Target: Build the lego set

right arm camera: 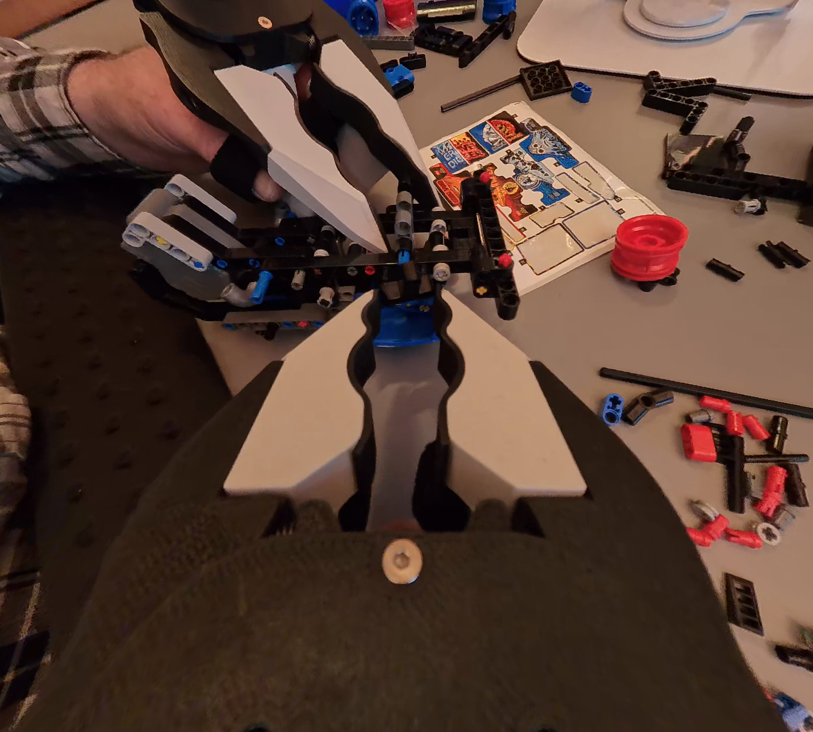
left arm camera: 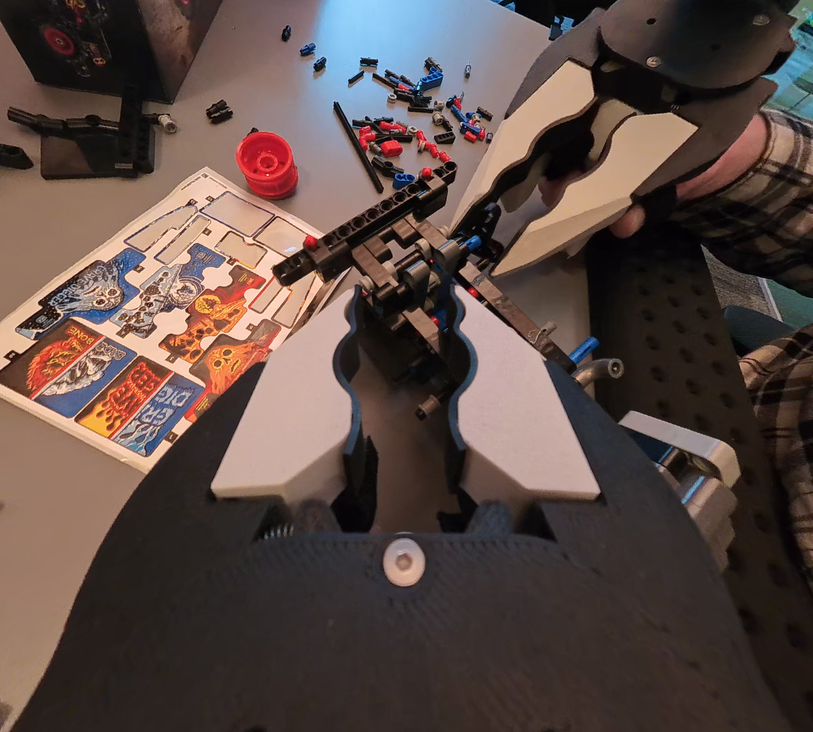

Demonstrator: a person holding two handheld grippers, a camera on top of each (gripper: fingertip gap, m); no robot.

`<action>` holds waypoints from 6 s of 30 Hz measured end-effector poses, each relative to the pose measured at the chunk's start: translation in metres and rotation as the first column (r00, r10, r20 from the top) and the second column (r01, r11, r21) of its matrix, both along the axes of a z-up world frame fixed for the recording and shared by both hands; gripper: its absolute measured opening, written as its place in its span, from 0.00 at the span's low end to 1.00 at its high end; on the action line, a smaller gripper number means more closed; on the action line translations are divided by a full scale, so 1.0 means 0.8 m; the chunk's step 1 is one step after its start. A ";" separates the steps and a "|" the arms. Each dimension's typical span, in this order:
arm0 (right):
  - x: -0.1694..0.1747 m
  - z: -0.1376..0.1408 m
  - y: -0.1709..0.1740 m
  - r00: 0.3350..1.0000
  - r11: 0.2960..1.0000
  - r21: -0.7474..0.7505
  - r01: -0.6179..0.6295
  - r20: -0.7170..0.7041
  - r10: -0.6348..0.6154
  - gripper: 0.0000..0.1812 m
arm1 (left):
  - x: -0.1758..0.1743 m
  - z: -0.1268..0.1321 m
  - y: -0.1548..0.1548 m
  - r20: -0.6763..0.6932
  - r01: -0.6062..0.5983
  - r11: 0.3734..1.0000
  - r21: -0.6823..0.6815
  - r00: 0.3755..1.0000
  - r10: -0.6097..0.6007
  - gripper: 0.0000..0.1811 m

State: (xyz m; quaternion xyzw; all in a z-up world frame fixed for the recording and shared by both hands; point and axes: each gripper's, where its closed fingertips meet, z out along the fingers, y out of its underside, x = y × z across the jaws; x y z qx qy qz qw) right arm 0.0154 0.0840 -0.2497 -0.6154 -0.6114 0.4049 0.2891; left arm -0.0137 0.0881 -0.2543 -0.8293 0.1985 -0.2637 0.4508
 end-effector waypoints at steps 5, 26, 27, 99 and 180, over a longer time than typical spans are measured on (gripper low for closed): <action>-0.002 0.000 -0.001 1.000 0.999 0.037 0.027 0.008 -0.028 0.12 | -0.001 0.000 0.000 0.000 -0.003 1.000 0.002 1.000 0.003 0.20; 0.005 0.003 0.000 0.994 0.997 0.072 0.040 0.097 -0.047 0.12 | 0.006 0.002 0.002 -0.041 -0.002 0.999 0.037 0.999 0.004 0.20; 0.004 0.003 0.000 0.994 0.996 0.080 0.044 0.101 -0.052 0.12 | 0.006 0.002 0.003 -0.043 -0.004 0.999 0.039 0.999 0.005 0.20; 0.005 0.011 0.008 0.988 0.978 0.209 -0.022 0.156 -0.011 0.12 | 0.015 0.007 0.010 -0.083 -0.019 0.994 0.109 0.996 0.028 0.19; -0.003 0.000 0.023 0.930 0.922 0.266 -0.280 0.312 0.193 0.12 | 0.025 0.007 0.015 -0.269 0.041 0.973 0.225 0.963 0.021 0.08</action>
